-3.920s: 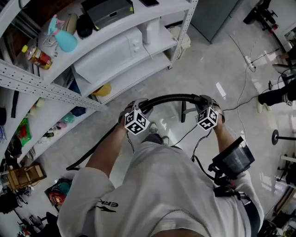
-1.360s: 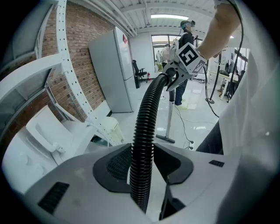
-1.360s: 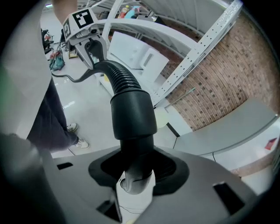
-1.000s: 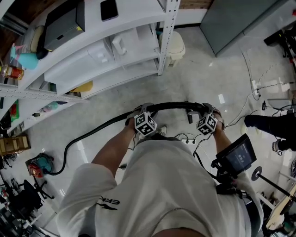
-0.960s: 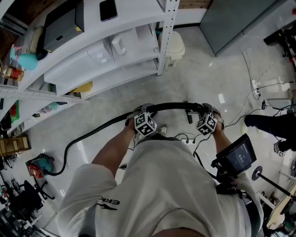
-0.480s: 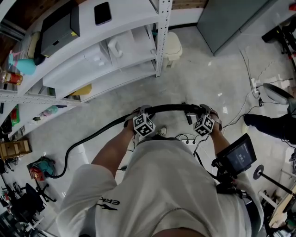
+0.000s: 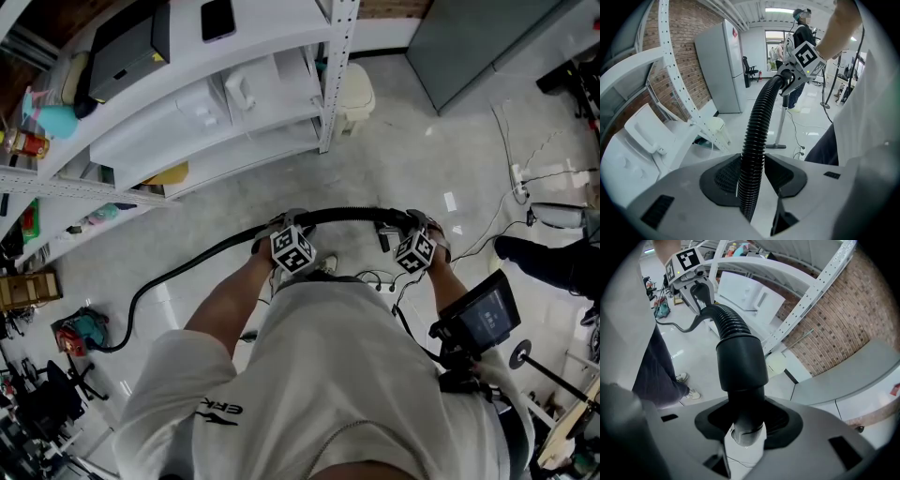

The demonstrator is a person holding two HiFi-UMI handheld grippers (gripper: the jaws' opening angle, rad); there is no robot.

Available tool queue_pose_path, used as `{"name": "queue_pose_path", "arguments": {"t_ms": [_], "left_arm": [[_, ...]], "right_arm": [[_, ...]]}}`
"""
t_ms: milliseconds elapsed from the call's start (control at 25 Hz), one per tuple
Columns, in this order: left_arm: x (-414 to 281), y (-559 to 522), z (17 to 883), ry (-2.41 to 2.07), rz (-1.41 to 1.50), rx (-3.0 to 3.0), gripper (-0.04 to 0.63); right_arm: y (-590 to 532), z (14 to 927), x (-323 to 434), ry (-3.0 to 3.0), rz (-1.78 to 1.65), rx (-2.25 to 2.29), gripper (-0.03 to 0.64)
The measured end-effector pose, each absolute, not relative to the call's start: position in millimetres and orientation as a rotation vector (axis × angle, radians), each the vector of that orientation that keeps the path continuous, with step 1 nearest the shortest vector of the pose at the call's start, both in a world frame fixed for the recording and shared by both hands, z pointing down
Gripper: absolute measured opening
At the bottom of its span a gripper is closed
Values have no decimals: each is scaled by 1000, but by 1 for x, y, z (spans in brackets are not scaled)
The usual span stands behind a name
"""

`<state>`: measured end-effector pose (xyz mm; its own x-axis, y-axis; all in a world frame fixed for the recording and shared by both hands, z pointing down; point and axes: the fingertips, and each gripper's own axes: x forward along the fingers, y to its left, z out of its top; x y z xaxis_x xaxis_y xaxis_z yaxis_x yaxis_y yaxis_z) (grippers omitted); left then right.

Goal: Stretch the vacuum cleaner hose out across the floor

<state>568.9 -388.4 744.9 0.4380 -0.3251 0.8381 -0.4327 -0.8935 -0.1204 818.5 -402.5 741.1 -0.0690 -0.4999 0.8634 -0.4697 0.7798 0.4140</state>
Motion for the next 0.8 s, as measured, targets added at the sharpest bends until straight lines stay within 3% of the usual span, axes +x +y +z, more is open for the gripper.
{"name": "queue_pose_path", "arguments": {"t_ms": [800], "left_arm": [[571, -387, 750, -684, 1459, 2562, 156]], "right_arm": [[-401, 744, 820, -1699, -31, 775, 160]]}}
